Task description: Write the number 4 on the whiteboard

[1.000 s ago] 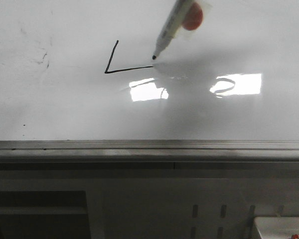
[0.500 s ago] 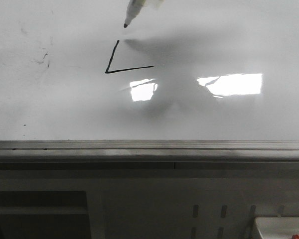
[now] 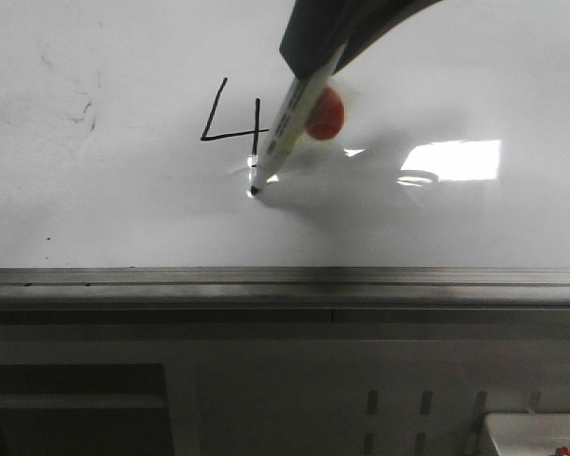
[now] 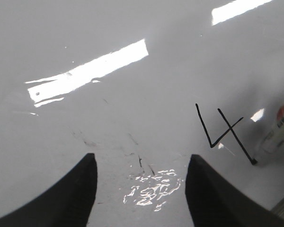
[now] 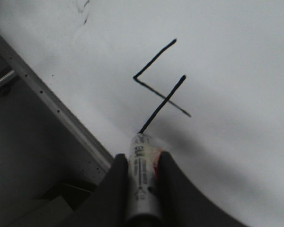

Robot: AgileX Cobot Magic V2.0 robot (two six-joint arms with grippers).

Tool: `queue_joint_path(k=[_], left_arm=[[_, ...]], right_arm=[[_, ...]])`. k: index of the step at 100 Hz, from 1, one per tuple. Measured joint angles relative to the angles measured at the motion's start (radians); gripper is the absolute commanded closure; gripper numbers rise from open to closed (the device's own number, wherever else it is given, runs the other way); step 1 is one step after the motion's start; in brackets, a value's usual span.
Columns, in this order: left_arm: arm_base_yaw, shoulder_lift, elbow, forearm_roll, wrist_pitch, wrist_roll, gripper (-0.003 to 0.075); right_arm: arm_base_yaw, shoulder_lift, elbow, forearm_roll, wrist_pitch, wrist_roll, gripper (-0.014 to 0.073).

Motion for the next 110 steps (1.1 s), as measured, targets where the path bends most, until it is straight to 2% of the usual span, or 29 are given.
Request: queue_joint_path(k=[21, 41, 50, 84, 91, 98, 99, 100, 104, 110], left_arm=[[-0.018, 0.003, 0.000, 0.003, -0.011, 0.000, 0.0334], [-0.198, 0.105, 0.000, 0.166, -0.085, 0.000, 0.0334], [-0.260, 0.179, 0.000, 0.186, -0.148, 0.000, 0.0334], [-0.273, 0.332, 0.000, 0.186, -0.251, 0.000, 0.0341], [-0.273, 0.339, 0.000, 0.186, -0.254, 0.000, 0.0420], [-0.273, 0.341, 0.000, 0.186, -0.257, 0.000, 0.0577], [-0.273, 0.341, 0.000, 0.186, -0.257, 0.000, 0.0631], [-0.273, 0.341, 0.000, 0.186, -0.257, 0.000, 0.0631], [-0.277, 0.343, 0.000, 0.189, -0.260, 0.000, 0.0743], [-0.279, 0.343, 0.000, 0.196, -0.264, 0.002, 0.0741]], right_arm=[[0.035, -0.021, 0.003, -0.013, -0.008, 0.000, 0.0658], [0.109, -0.047, -0.036, -0.020, 0.014, 0.000, 0.0658], [0.142, -0.047, -0.048, -0.020, 0.038, 0.000, 0.0658], [0.210, -0.048, -0.066, 0.002, 0.068, 0.000, 0.0658], [0.210, -0.048, -0.066, 0.002, 0.068, 0.000, 0.0658], [0.210, -0.048, -0.066, 0.004, 0.069, 0.000, 0.0658], [0.210, -0.048, -0.066, 0.004, 0.069, 0.000, 0.0658], [0.210, -0.048, -0.066, 0.004, 0.067, 0.000, 0.0658], [0.210, -0.048, -0.066, 0.004, 0.061, 0.000, 0.0658], [0.210, -0.048, -0.068, 0.004, 0.053, 0.000, 0.0658]])
